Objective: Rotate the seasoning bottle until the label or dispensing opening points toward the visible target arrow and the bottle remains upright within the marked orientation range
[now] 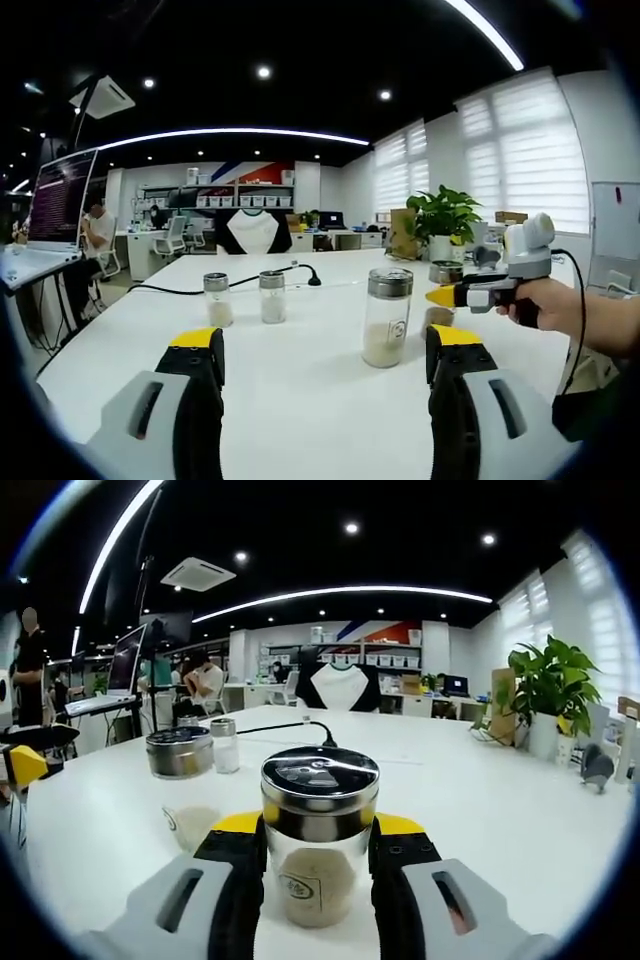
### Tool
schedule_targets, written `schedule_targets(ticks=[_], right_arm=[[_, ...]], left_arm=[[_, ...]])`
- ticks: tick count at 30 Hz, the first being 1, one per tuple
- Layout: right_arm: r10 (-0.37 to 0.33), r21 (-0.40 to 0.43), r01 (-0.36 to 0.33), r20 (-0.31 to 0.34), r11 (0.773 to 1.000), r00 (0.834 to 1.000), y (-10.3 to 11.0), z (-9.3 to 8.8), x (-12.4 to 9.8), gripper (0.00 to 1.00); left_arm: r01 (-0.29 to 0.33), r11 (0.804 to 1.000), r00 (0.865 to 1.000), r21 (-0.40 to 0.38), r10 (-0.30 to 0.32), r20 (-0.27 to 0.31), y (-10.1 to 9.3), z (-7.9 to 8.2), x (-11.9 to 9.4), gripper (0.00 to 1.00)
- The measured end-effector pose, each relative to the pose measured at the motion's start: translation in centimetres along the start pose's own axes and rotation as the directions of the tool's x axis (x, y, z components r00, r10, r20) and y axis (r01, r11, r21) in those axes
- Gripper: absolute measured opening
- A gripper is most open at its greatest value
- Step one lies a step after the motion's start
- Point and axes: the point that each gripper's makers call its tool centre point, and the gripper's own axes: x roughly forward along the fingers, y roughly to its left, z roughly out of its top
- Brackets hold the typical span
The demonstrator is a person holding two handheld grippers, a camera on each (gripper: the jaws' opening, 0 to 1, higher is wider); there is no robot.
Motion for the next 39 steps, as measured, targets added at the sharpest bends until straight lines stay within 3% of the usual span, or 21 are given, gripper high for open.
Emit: schedule_targets(ticks=[13, 28, 32, 39], right_arm=[[0.106, -0.021, -0.106, -0.008, 0.994, 0.994, 0.4, -0.1, -0.2, 0.38], [0.103, -0.012, -0.103, -0.011, 0.995, 0.995, 0.5, -0.1, -0.2, 0.4], [0.095, -0.01, -0.095, 0.011, 0.995, 0.995, 0.6, 0.5, -0.9, 0.51], [0.074, 0.028, -0.075, 0.028, 0.997, 0.997, 0.7, 1.0, -2.4, 0.5]], left_arm=[[0.006, 1.0, 1.0, -0.01, -0.006, 0.004, -0.3, 0.1, 0.1, 0.87], [0.009, 1.0, 1.0, -0.01, -0.009, 0.003, -0.3, 0.1, 0.1, 0.87], [0.008, 1.0, 1.0, -0.008, -0.008, 0.005, -0.3, 0.2, 0.2, 0.87], [0.027, 1.0, 1.0, -0.009, -0.027, 0.006, -0.9, 0.3, 0.7, 0.87]])
